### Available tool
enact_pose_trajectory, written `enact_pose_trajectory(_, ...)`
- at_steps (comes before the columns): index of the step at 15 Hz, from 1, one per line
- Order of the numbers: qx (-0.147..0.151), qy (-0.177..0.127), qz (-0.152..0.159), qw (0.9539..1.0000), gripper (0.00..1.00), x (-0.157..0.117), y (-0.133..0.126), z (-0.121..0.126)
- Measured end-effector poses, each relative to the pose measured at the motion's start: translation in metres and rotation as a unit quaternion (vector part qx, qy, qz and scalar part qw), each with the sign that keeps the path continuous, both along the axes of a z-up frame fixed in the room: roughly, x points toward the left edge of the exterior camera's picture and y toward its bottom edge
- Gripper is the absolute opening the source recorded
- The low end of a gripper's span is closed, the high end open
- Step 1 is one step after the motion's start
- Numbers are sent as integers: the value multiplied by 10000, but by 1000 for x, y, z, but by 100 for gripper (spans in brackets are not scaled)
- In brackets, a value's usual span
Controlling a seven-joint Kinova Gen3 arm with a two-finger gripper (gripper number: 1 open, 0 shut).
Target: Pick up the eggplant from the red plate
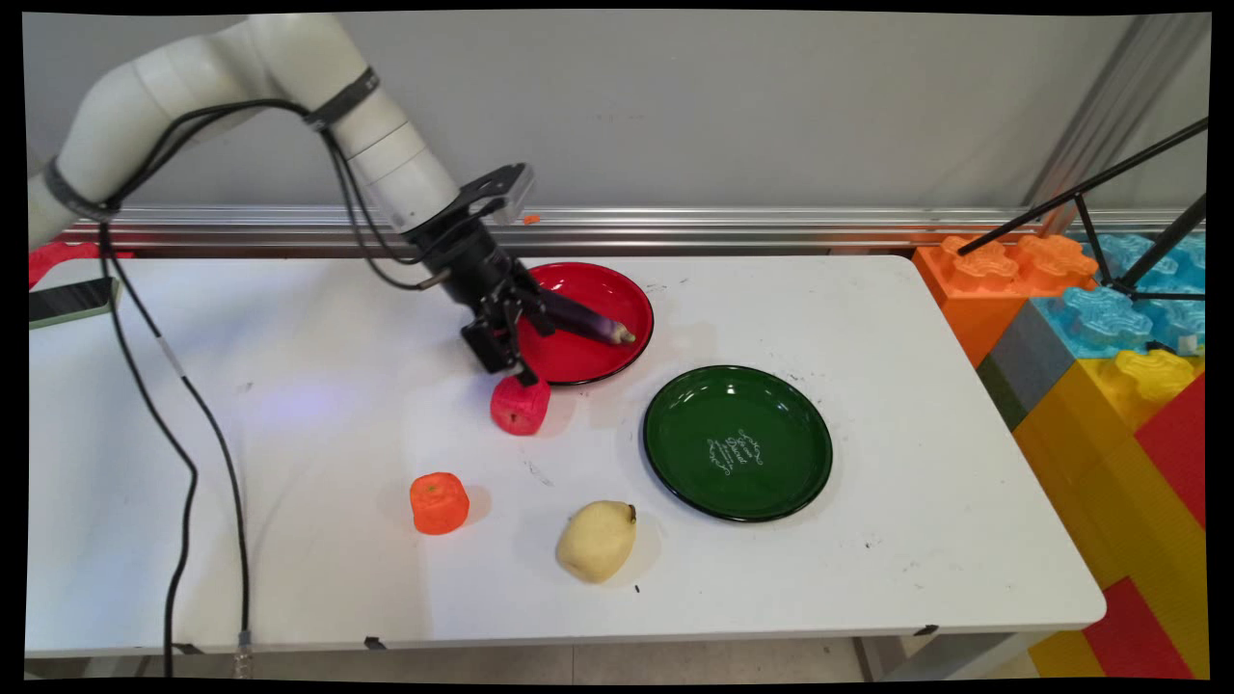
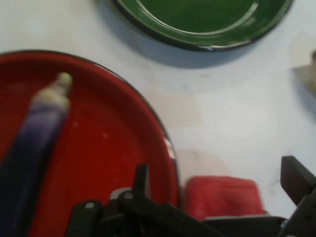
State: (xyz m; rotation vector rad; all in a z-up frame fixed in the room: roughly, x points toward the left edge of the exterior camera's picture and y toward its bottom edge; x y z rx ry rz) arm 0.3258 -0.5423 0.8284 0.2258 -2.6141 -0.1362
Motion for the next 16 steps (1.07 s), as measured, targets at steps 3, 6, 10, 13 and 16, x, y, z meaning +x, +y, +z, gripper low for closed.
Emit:
enact_pose_trajectory(3,-159,21,-64,9999,100,-4,-22,-3)
enact_pose_trajectory(6,-302,0,-203,9993,100,-3,-41,-9)
enact_pose_trajectory(10,-492,-32,-374,9981,100,-3,-63,-18)
enact_pose_trajectory(13,-657,-61,-506,9965,100,-4,-83,-28)
enact_pose_trajectory(16,-793,-106,-633,9948,100,-3,-100,-38)
